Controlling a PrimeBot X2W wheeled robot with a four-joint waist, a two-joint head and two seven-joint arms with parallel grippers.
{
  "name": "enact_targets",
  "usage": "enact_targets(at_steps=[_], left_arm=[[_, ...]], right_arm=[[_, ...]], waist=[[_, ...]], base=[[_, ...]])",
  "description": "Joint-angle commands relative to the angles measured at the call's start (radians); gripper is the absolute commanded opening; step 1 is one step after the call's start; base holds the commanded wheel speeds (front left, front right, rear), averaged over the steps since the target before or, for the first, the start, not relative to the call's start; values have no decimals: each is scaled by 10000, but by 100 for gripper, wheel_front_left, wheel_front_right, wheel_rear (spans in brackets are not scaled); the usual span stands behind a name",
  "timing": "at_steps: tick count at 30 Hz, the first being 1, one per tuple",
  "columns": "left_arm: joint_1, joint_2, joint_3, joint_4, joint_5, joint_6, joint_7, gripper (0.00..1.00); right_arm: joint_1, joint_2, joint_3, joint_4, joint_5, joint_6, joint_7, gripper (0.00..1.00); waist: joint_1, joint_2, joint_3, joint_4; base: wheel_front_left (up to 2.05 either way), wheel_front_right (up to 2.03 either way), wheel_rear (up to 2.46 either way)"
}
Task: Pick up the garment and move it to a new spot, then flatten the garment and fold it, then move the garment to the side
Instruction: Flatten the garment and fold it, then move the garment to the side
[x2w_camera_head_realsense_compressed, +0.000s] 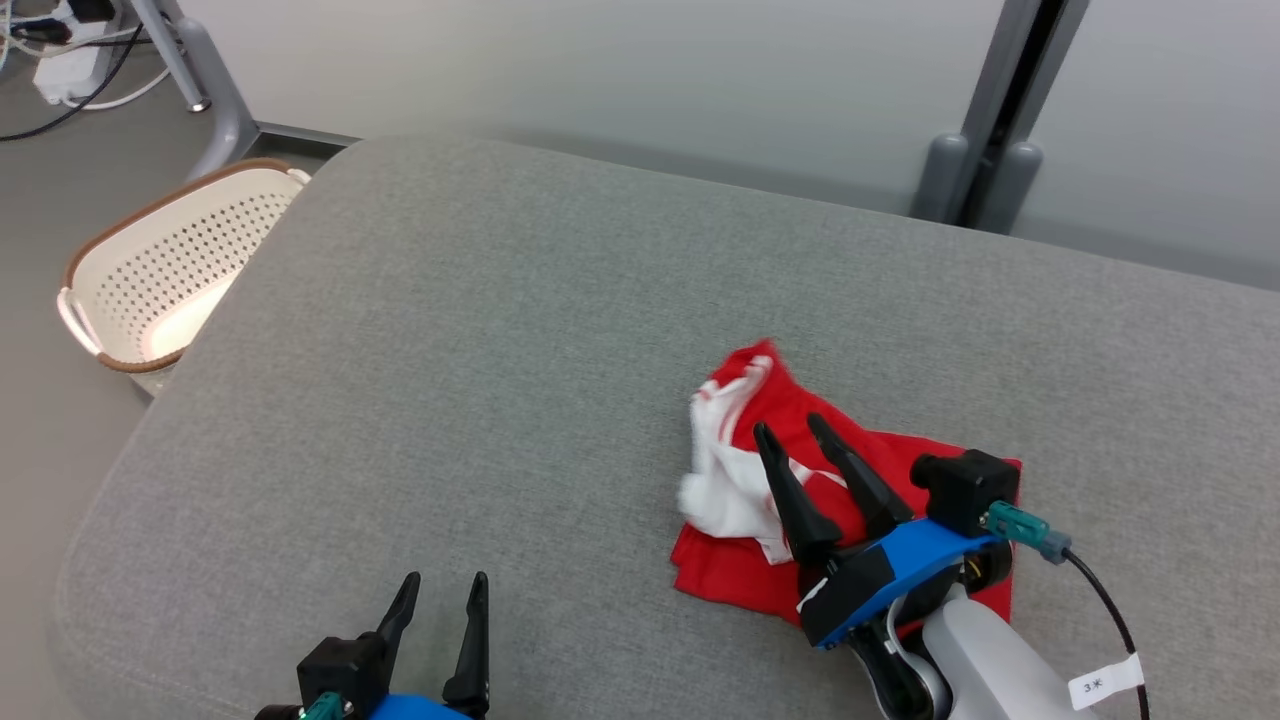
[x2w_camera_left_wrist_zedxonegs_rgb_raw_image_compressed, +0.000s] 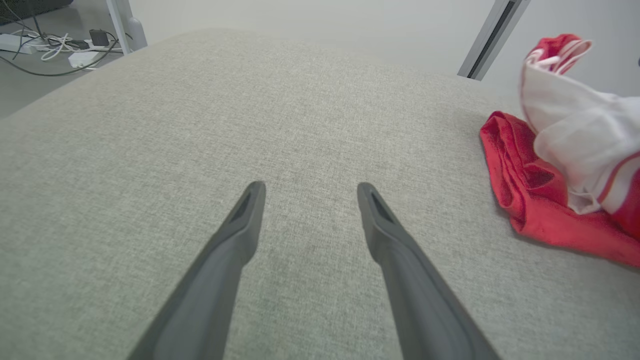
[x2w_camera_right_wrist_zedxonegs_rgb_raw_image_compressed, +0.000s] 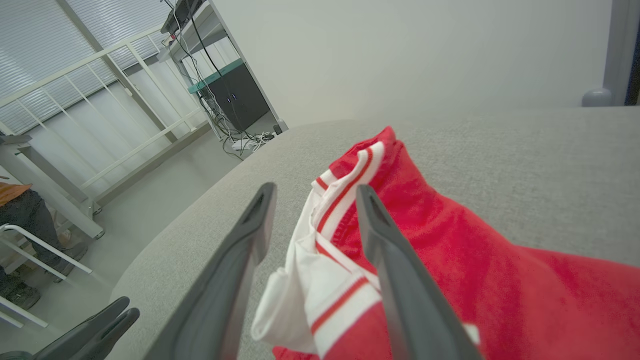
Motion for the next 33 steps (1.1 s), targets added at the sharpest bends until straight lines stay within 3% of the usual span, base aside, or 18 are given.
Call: enact_targets(at_steps=[1,11,16,25,33], left_arm=[[35,-14,58,-57,-20,-27,-42,100],[29,-5,401,-289,34,18,-42,100],[51,-5,456,-430,160,89,-42,100],[709,-8,636,-661,465,164,-42,100],[831,-7,559,-739,518,148,-42,100]], right_arm=[[35,-49,-162,25,-116,0,-26,100],[1037,-32,-2490,-219,-2136,0,-27,100],[1734,-26,-3363,-340,-3035,0,-27,100],[3182,-27,-3919,-248,-3647,0,-27,100],[3232,-27,-3972,-226,-3704,0,-27,100]], waist=[[0,-1,-82,-209],[0,-1,-482,-2091],[0,-1,-604,-2714],[0,-1,-928,-3096],[0,-1,-940,-3059]], base=[[0,0,0],[0,0,0],[0,0,0],[0,0,0],[0,0,0]])
